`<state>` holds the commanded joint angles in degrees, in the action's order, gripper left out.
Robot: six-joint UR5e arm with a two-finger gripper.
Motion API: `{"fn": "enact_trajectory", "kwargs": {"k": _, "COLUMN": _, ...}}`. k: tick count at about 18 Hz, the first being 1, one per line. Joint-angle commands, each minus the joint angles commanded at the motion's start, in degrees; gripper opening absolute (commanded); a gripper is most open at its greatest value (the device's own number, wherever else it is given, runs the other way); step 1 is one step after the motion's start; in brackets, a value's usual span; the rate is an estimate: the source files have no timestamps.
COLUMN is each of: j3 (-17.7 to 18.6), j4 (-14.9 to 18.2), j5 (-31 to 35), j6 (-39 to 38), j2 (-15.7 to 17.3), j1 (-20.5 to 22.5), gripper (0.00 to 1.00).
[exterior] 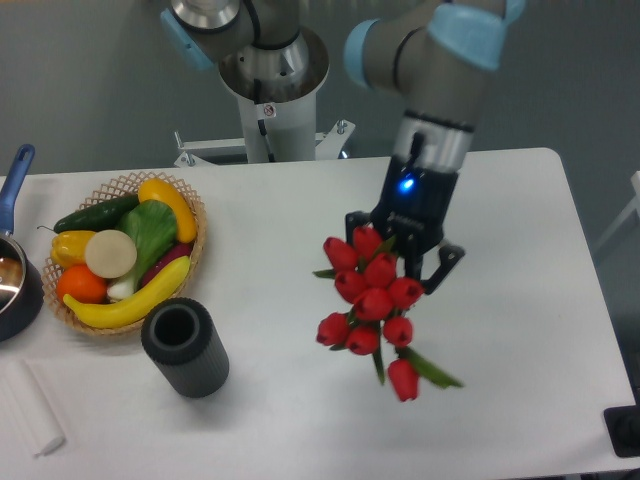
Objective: Place the flowers on the table
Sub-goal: 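Carry the tulip bouquet toward the black cup and lower it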
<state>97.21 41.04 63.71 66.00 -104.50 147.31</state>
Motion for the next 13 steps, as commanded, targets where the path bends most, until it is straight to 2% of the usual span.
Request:
{"fn": "enact_trajectory", "kwargs": {"k": 4, "j3": 0.35, "j4": 0.35, "j5": 4.4, "j6": 2.46, "j2": -1.15, "j1": -1.5, "gripper": 0.49}}
{"fn": "enact_trajectory", "kwargs": {"k": 8, "j3": 0.79, "j4": 1.67, "j5": 5.89, "j6": 4.21, "j2": -2.02, "j1": -1.85, "gripper": 0.49}}
{"fn": "enact_trajectory", "kwargs": {"k": 13, "j3": 1.75, "j4": 3.52, "j5": 12.4, "j6": 6.5, "j2": -3.78, "j1": -3.78, "gripper": 0.49}}
